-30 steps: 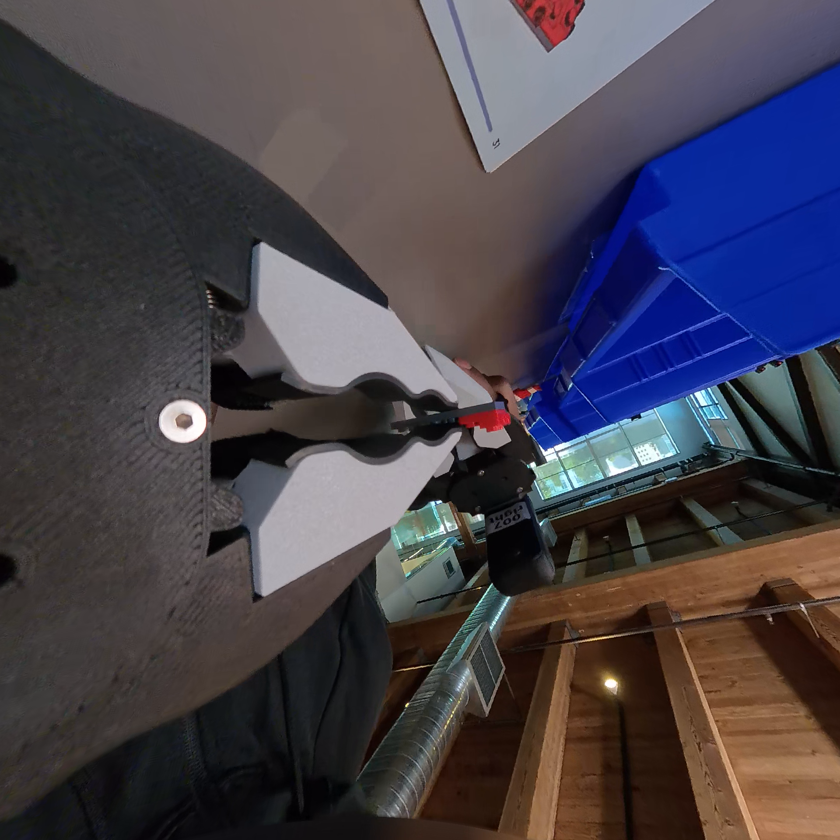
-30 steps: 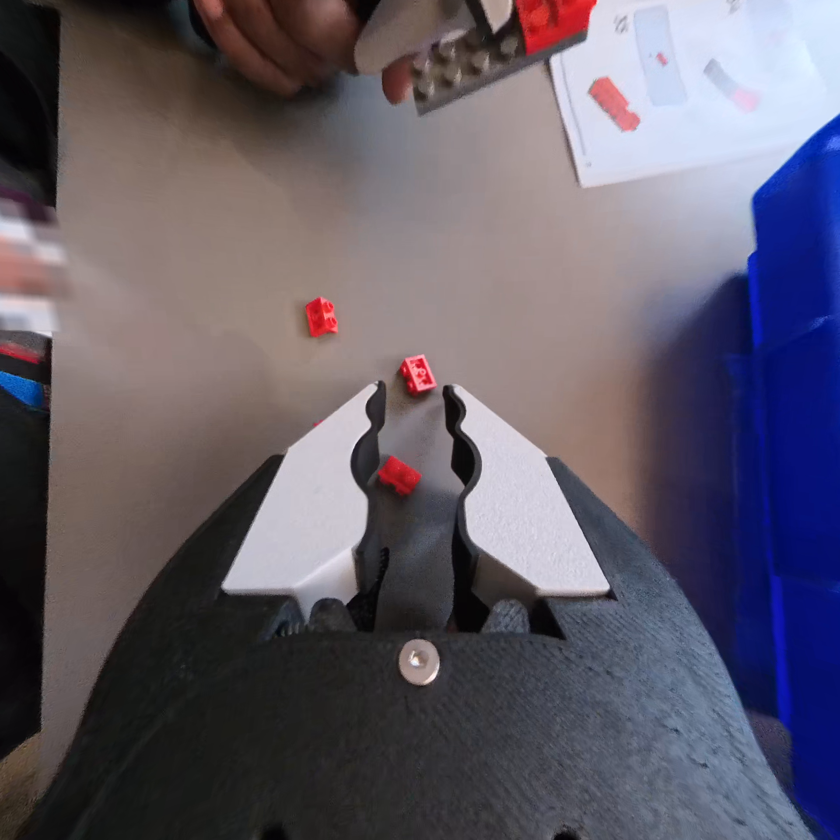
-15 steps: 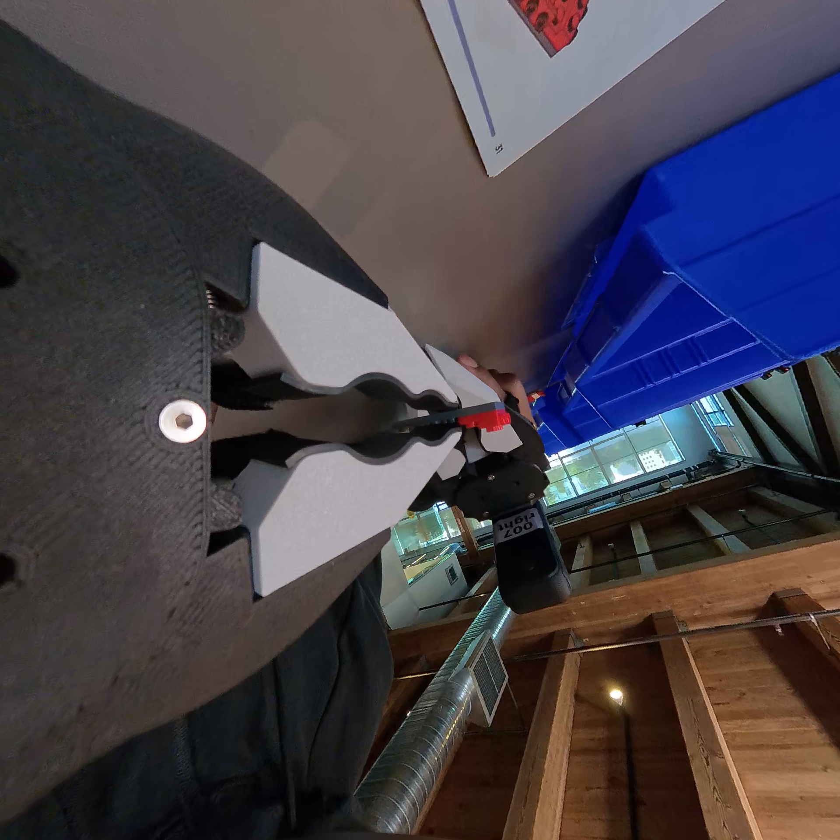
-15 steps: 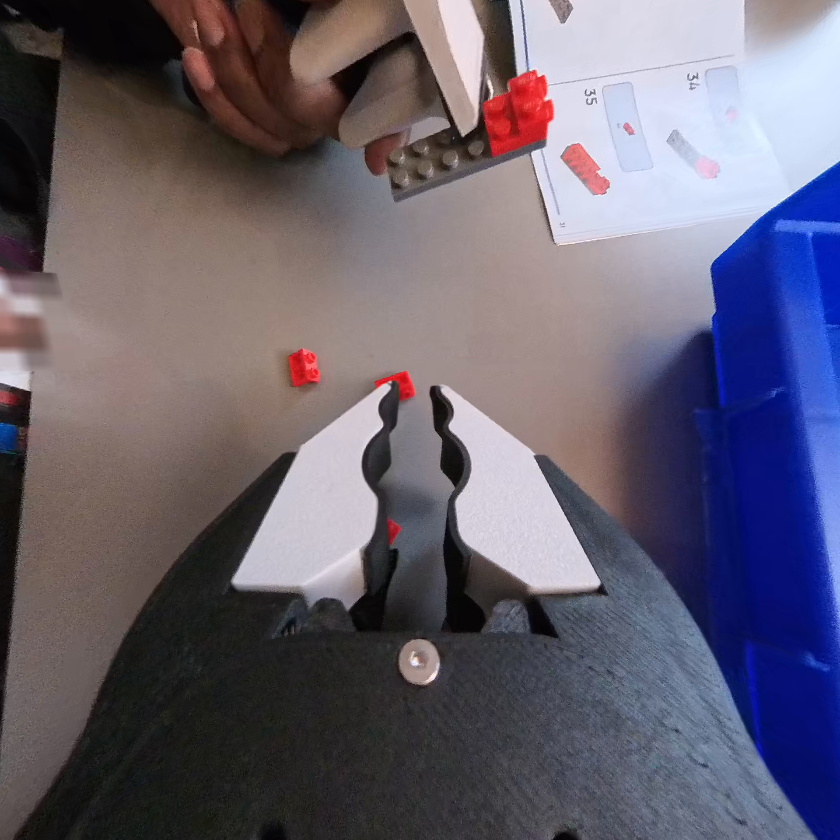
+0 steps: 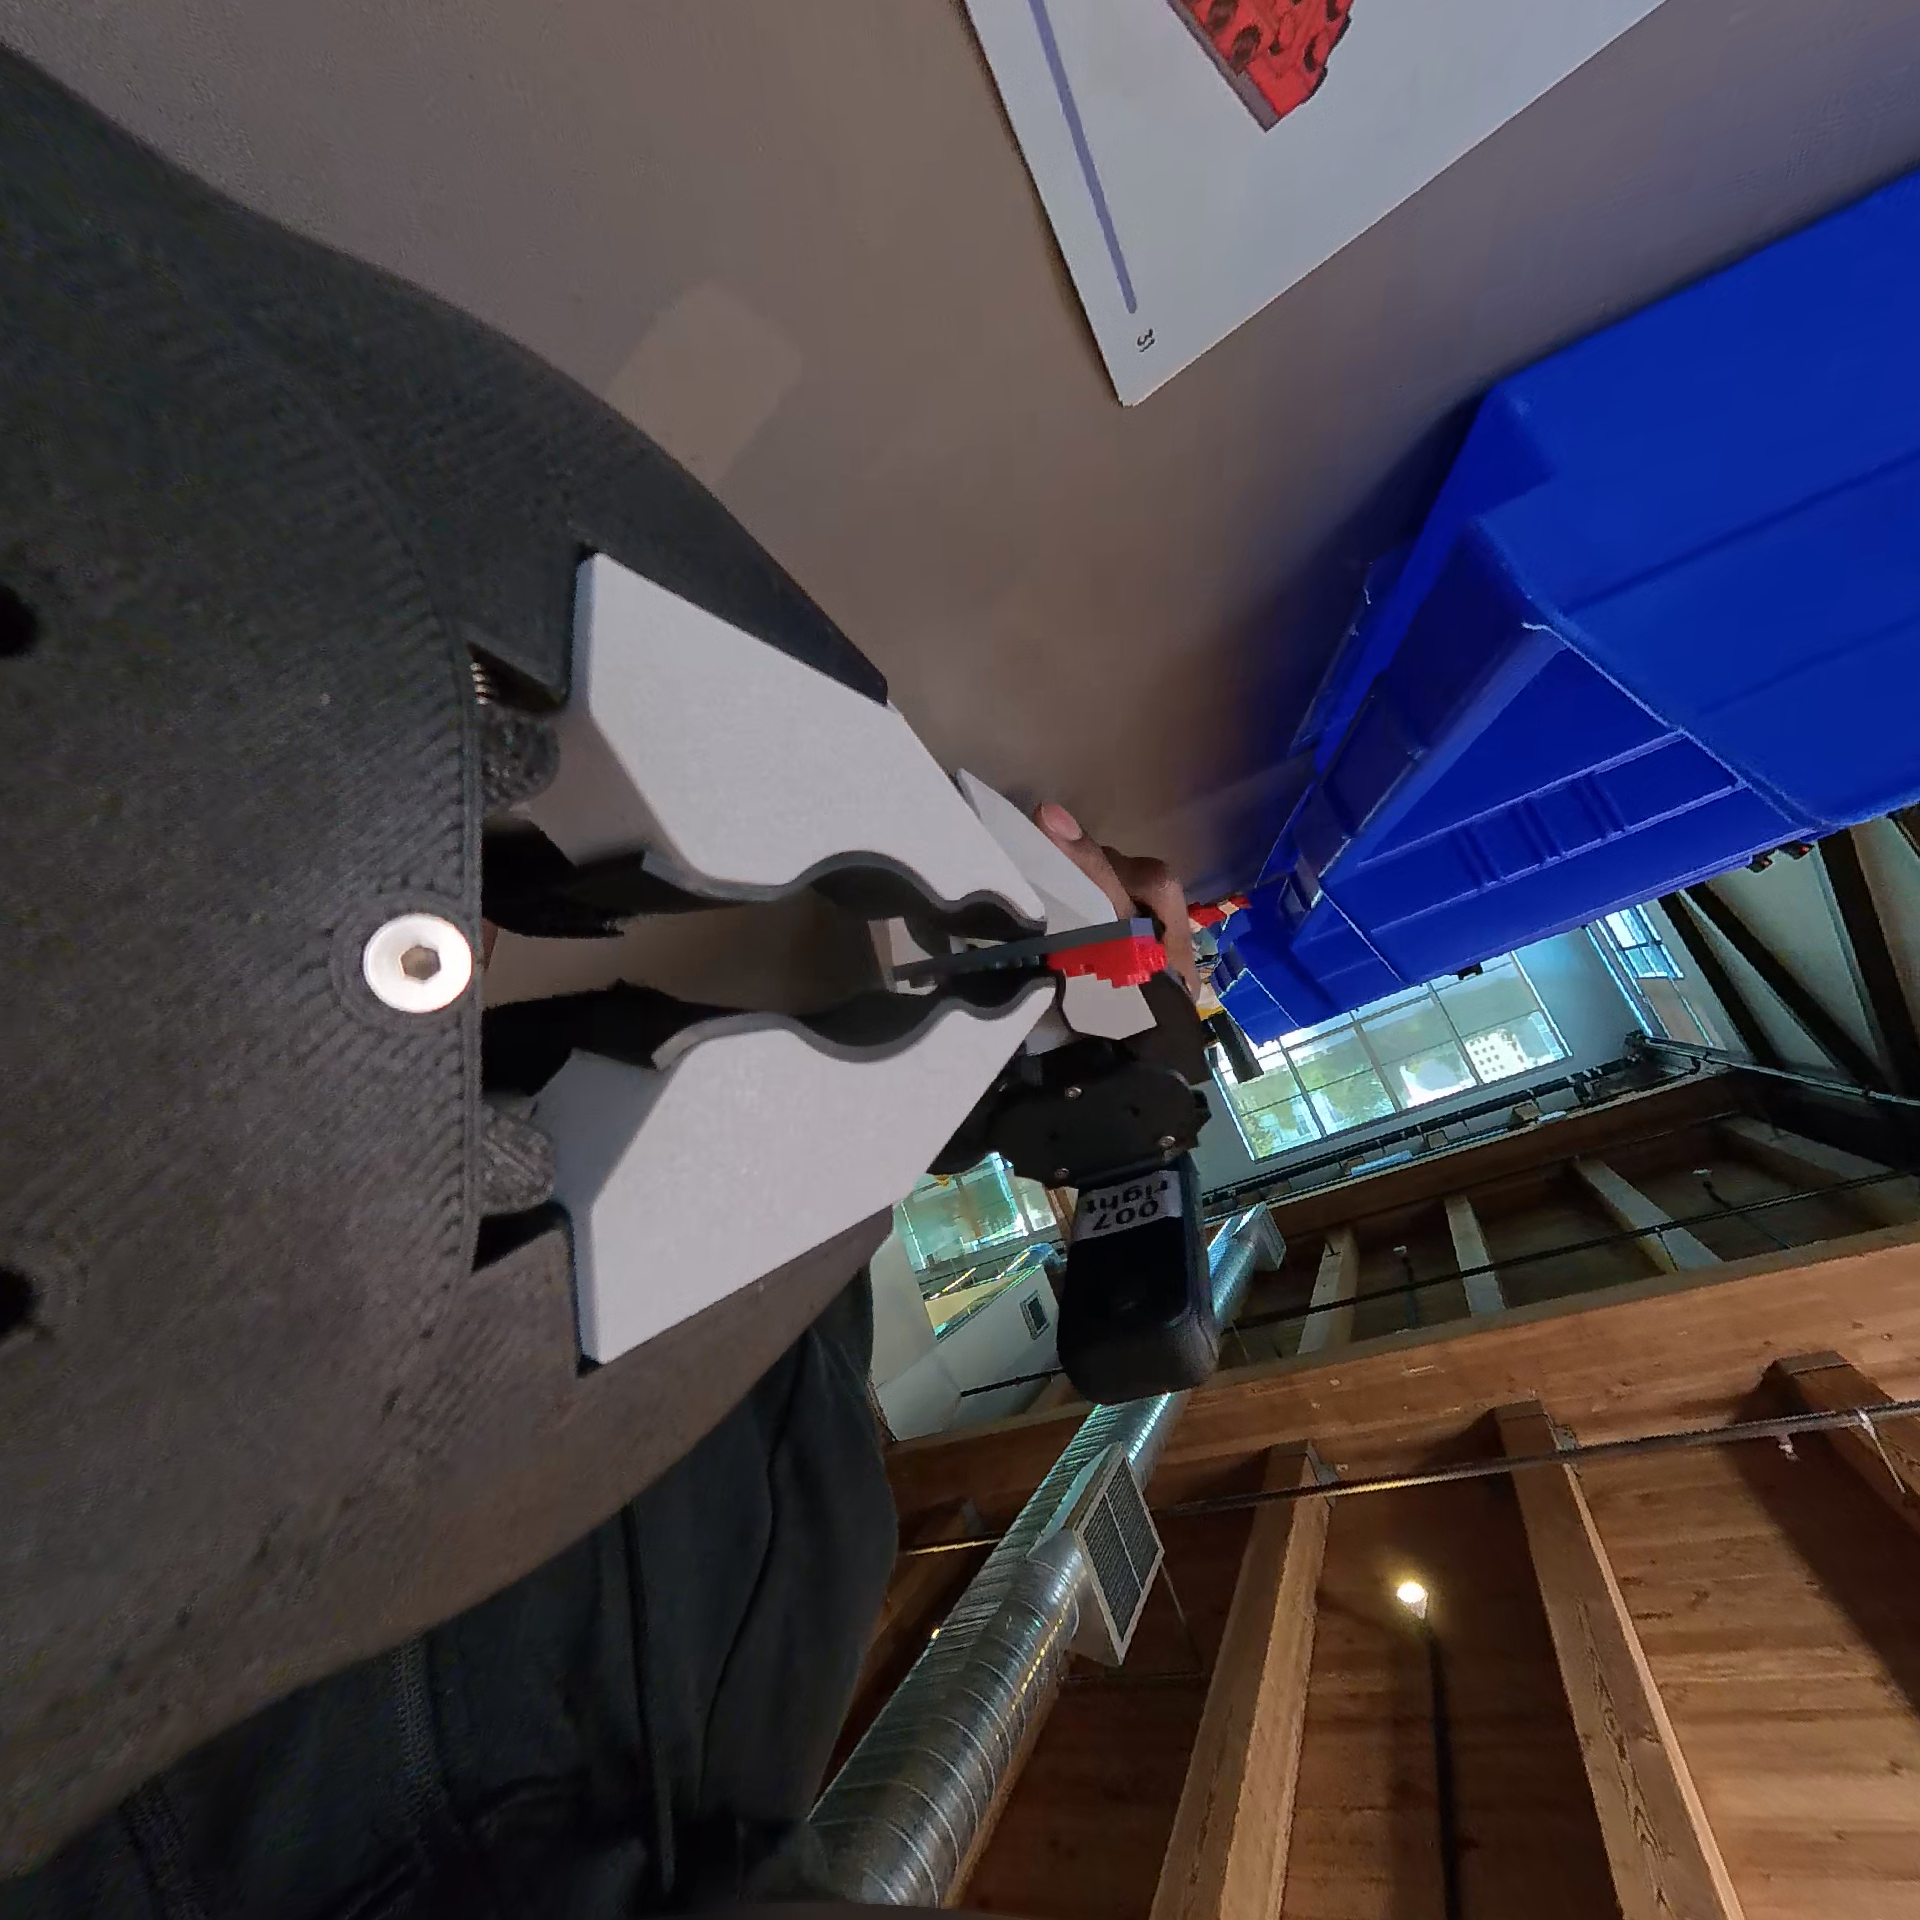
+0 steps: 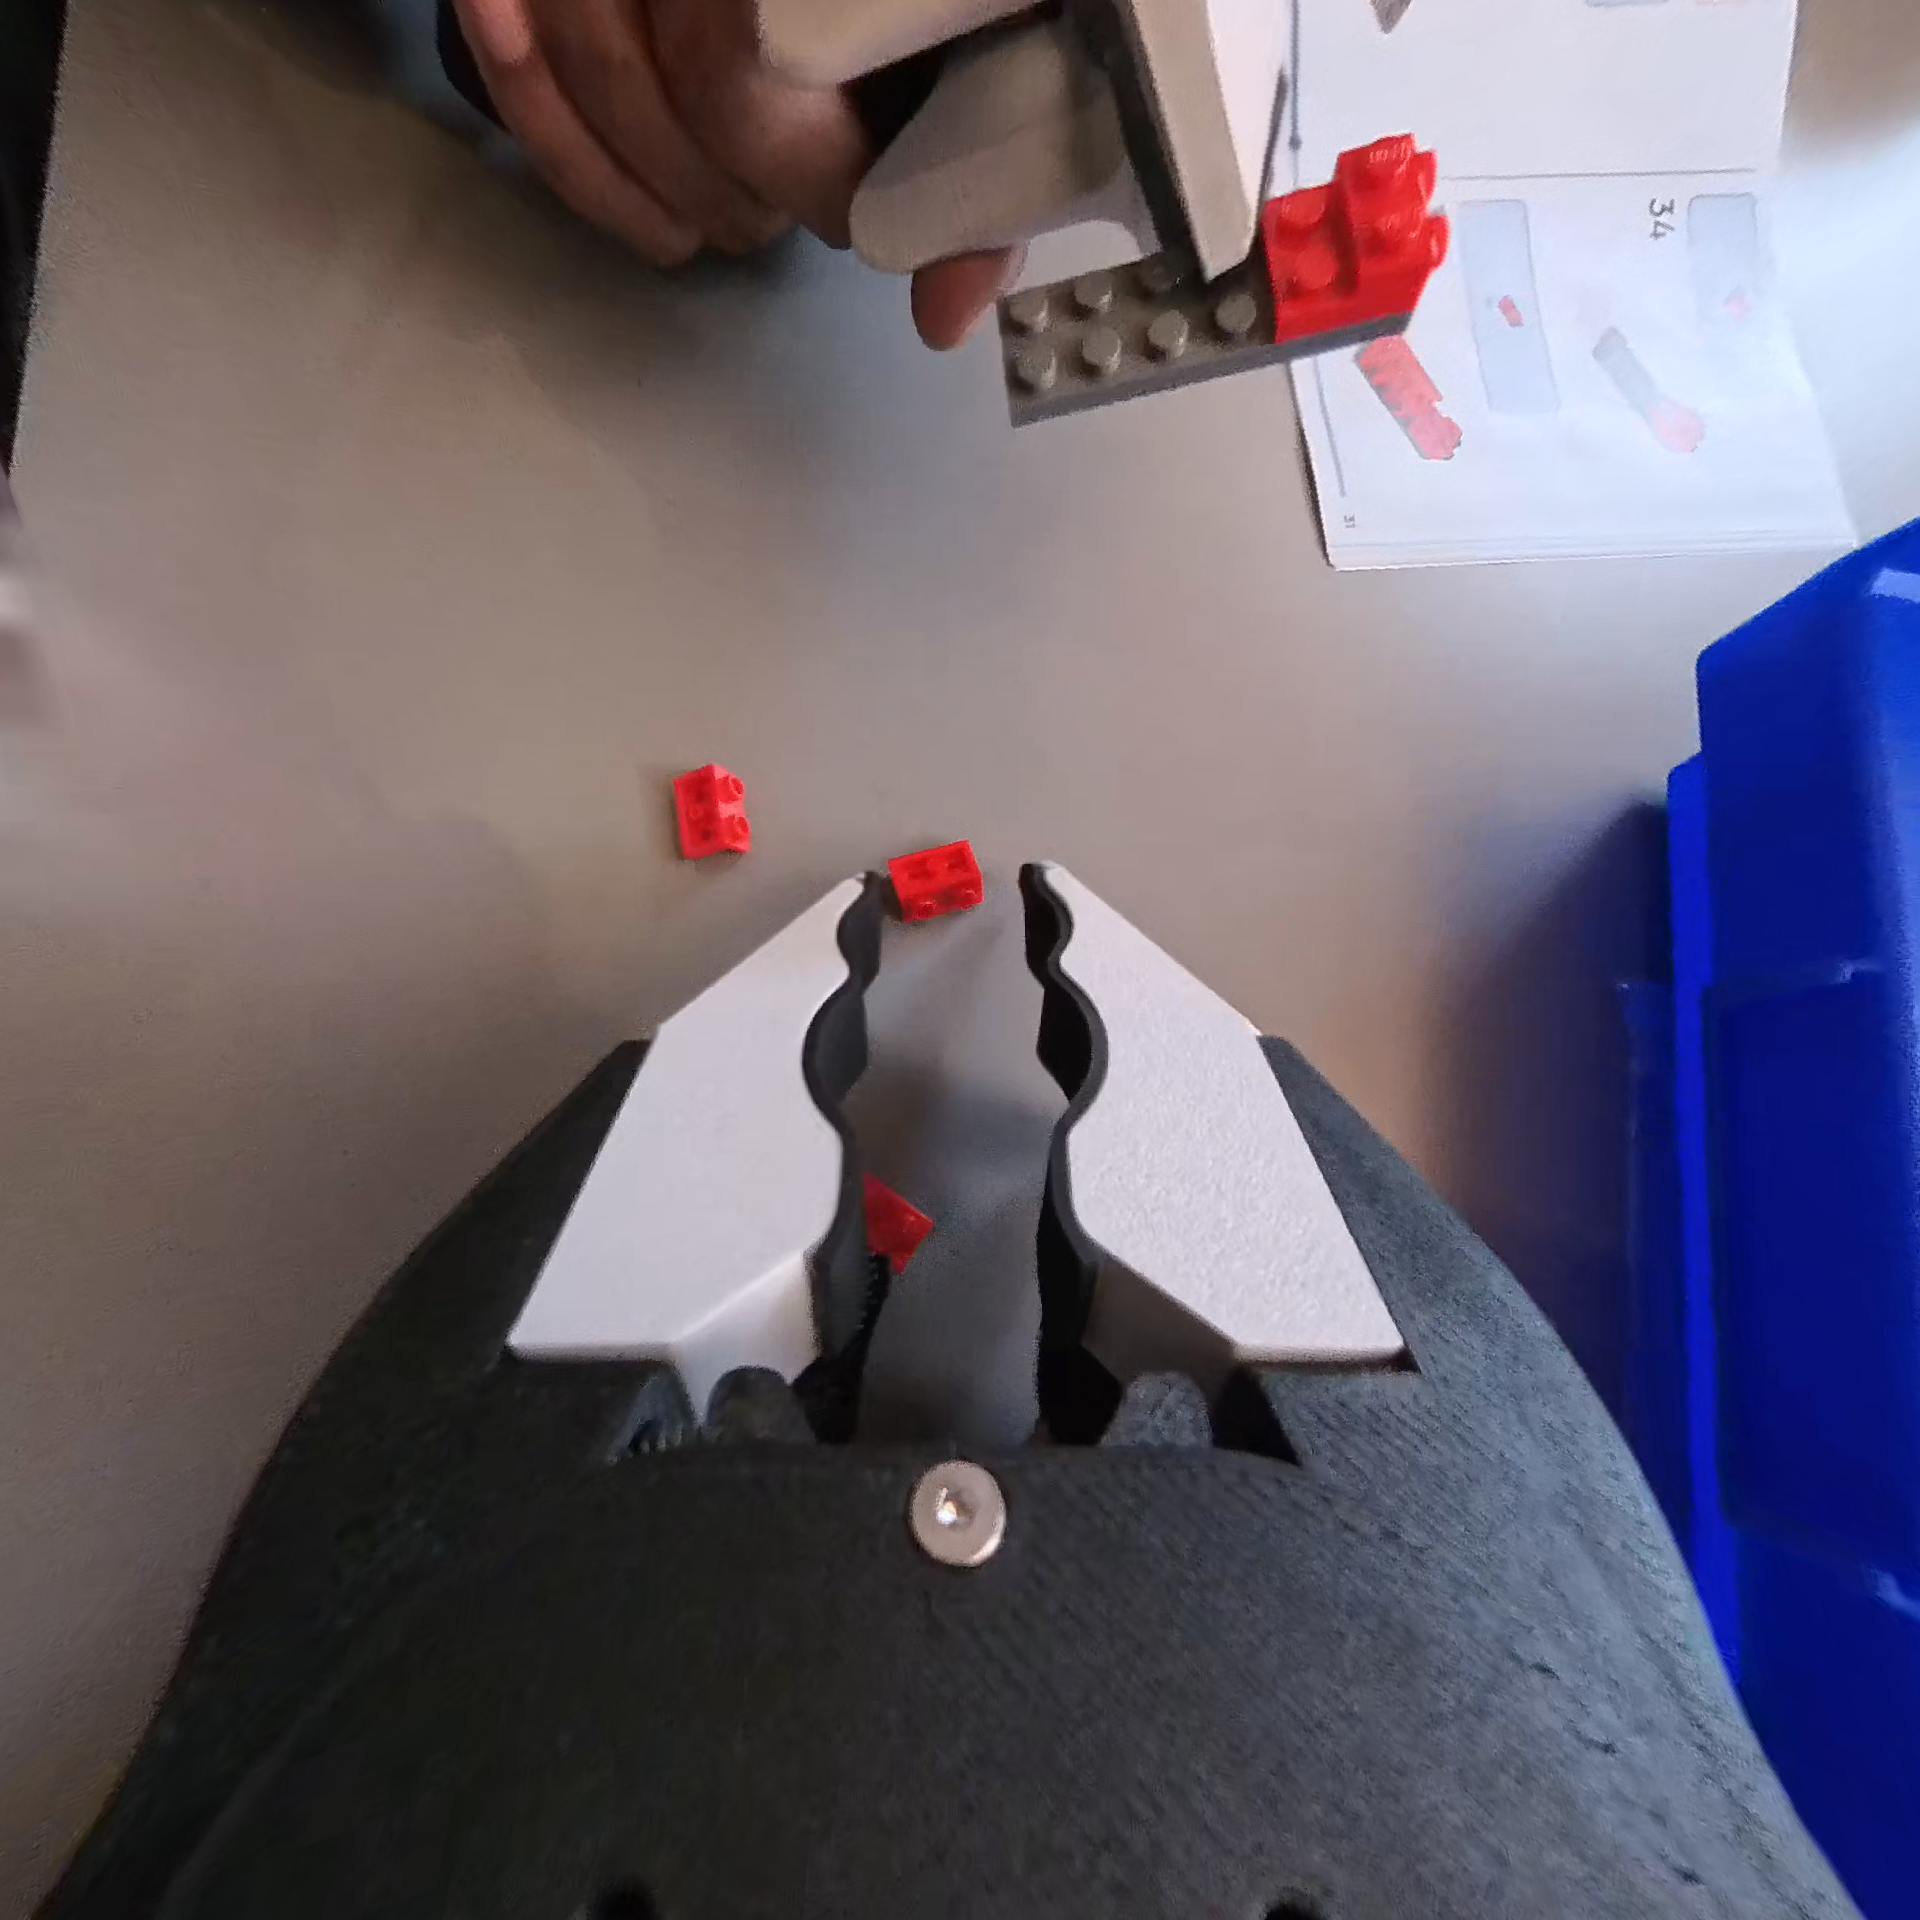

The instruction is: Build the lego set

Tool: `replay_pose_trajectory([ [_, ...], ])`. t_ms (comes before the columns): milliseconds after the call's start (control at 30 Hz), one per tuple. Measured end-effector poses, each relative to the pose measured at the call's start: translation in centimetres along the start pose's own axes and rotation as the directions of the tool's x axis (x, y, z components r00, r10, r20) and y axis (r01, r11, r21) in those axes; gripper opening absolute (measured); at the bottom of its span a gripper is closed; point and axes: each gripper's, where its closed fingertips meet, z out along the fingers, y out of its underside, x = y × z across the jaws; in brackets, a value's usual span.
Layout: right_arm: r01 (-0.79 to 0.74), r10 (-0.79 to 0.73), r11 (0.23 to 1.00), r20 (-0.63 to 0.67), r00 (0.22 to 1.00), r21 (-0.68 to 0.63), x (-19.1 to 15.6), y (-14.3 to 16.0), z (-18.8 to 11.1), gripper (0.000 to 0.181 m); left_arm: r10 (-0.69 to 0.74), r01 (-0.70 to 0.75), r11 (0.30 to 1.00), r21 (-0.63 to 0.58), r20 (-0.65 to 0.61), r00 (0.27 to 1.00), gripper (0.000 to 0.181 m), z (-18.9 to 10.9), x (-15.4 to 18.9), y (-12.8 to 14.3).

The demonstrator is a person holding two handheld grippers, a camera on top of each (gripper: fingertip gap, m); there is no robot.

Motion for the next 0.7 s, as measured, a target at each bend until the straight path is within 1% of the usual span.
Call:
replay_pose_trajectory([
  [67, 0.01, -0.009, 1.0, 0.046, 0.999, -0.011, -0.2, -0.1, 0.2, 0.018, 0.002, -0.002, 1.0, -0.001, 0.001, 1.0, 0.005, 0.0, 0.0, 0.0],
  [133, -0.009, 0.009, 1.0, 0.096, 0.995, 0.001, -0.4, -0.5, 0.2, 0.017, 0.002, -0.002, 1.0, -0.001, 0.001, 1.0, 0.005, 0.0, 0.0, 0.0],
  [167, -0.044, 0.041, 0.999, 0.116, 0.992, 0.022, -0.4, -1.0, 0.1, 0.017, 0.002, -0.002, 1.0, 0.0, 0.001, 1.0, 0.005, 0.0, 0.0, 0.0],
  [233, -0.198, 0.175, 0.975, 0.203, 0.963, 0.1, -0.3, -2.7, -0.5, 0.017, -0.001, 0.001, 1.0, 0.001, 0.0, 1.0, 0.005, 0.0, 0.0, -0.1],
  [267, -0.299, 0.26, 0.946, 0.262, 0.929, 0.122, -0.2, -3.5, -0.8, 0.017, -0.001, 0.001, 1.0, 0.0, -0.001, 1.0, 0.005, 0.0, 0.0, 0.0],
  [300, -0.38, 0.33, 0.915, 0.293, 0.897, 0.133, 0.3, -3.8, -1.0, 0.018, -0.001, 0.001, 1.0, -0.001, -0.001, 1.0, 0.005, 0.0, 0.0, 0.0],
  [333, -0.436, 0.386, 0.888, 0.277, 0.88, 0.147, 1.4, -3.8, -1.0, 0.021, -0.001, 0.001, 1.0, -0.001, -0.001, 1.0, 0.005, 0.0, 0.0, 0.0],
  [400, -0.492, 0.456, 0.857, 0.217, 0.863, 0.152, 3.2, -2.9, -0.8, 0.026, -0.001, 0.001, 1.0, 0.0, 0.0, 1.0, 0.005, 0.0, 0.0, 0.0],
  [467, -0.51, 0.471, 0.843, 0.224, 0.854, 0.172, 3.6, -2.8, -1.2, 0.03, -0.004, 0.004, 1.0, 0.007, 0.001, 1.0, 0.005, -0.1, -0.1, -0.2],
  [500, -0.497, 0.457, 0.847, 0.217, 0.863, 0.19, 3.6, -2.9, -1.4, 0.029, -0.005, 0.004, 1.0, 0.012, 0.004, 1.0, 0.005, -0.1, -0.1, -0.3],
  [567, -0.441, 0.413, 0.88, 0.178, 0.893, 0.175, 3.4, -2.5, -1.3, 0.029, 0.004, -0.004, 1.0, 0.022, 0.015, 1.0, 0.005, -0.2, -0.2, -0.5],
  [700, -0.305, 0.297, 0.948, 0.093, 0.95, 0.088, 2.8, -1.0, -0.6, 0.029, 0.012, -0.013, 1.0, 0.023, 0.023, 1.0, 0.005, -0.3, -0.3, -0.5],
])
